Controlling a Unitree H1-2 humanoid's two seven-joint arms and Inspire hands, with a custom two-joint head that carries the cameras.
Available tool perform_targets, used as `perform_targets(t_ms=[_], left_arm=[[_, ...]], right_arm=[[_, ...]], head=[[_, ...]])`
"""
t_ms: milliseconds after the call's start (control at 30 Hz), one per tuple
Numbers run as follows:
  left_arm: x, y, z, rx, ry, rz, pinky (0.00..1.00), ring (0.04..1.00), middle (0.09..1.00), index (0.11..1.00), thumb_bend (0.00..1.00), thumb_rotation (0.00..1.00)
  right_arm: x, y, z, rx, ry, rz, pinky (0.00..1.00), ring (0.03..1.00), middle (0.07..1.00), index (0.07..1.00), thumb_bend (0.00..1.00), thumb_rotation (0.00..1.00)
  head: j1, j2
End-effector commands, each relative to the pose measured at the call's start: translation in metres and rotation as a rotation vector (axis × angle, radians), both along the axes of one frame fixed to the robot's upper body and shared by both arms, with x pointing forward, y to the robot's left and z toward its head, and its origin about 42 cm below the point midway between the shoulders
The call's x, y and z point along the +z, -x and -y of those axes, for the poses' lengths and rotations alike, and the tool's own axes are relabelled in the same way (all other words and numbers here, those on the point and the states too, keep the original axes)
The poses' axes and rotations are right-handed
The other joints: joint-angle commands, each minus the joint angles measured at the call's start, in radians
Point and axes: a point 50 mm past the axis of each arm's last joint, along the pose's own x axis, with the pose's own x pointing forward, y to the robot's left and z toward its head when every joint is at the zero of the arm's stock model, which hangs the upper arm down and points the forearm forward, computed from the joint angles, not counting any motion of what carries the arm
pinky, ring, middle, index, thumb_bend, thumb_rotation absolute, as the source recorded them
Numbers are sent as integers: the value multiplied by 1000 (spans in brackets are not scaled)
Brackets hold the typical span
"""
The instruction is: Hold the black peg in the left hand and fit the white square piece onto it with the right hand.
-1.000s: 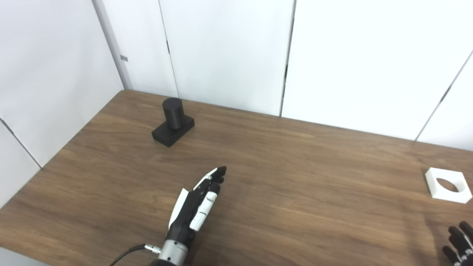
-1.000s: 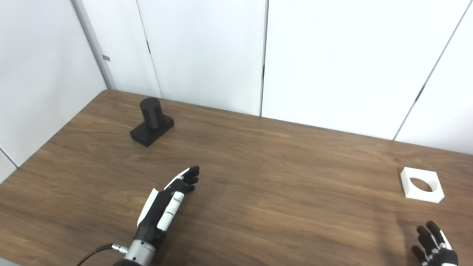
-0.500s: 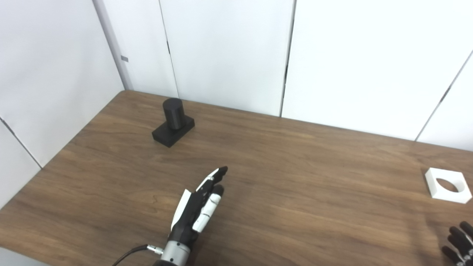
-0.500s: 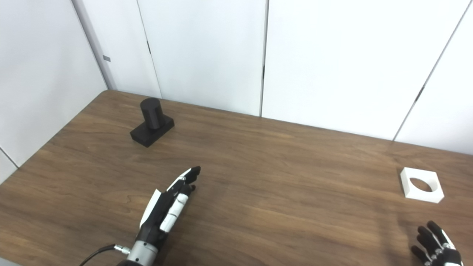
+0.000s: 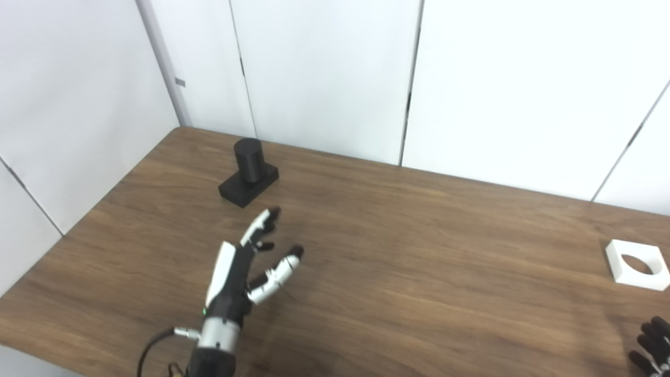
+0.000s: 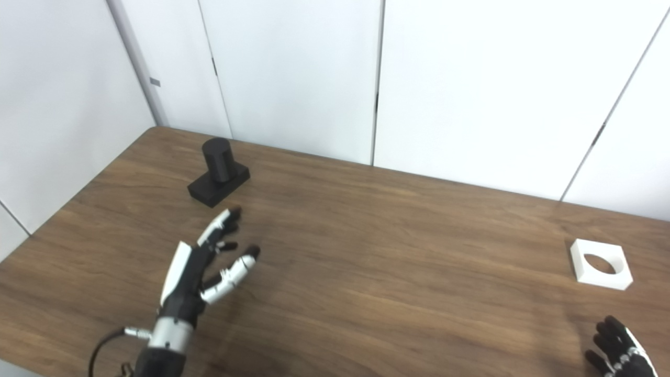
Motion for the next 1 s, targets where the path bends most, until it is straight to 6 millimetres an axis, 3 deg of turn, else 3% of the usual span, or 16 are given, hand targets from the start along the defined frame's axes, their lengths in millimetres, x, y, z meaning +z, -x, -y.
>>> perform_targets(t_ms=[0,133,167,200,433,600,967], left_arm=[[28,-11,-3,40,-56,102,876,925,931,912,630,446],[42,-19,-13,106,-86,113,893,923,921,897,697,406],[44,-22,-17,123,-98,116,873,906,907,889,706,393],[47,-25,-21,140,-109,123,781,851,875,882,732,390],[64,-48,-56,266,-169,101,851,897,910,876,862,472],[68,-66,-76,313,-176,77,895,921,916,860,849,455],[61,-99,-102,359,-229,31,835,912,902,831,861,432]], right_arm=[[3,-1,-4,24,7,-3,816,880,869,862,786,1000],[3,1,-3,24,16,2,795,872,861,856,788,1000],[3,1,-3,24,20,3,801,874,861,857,795,1000],[3,1,-3,25,22,5,802,873,862,858,785,1000],[4,2,-3,36,25,13,815,884,875,865,805,1000],[6,3,-4,41,11,9,802,878,869,860,805,1000],[7,4,-5,39,30,14,750,864,860,855,793,1000]], head=[[4,1],[5,3],[4,3],[4,4],[1,11],[-2,13],[-8,22]])
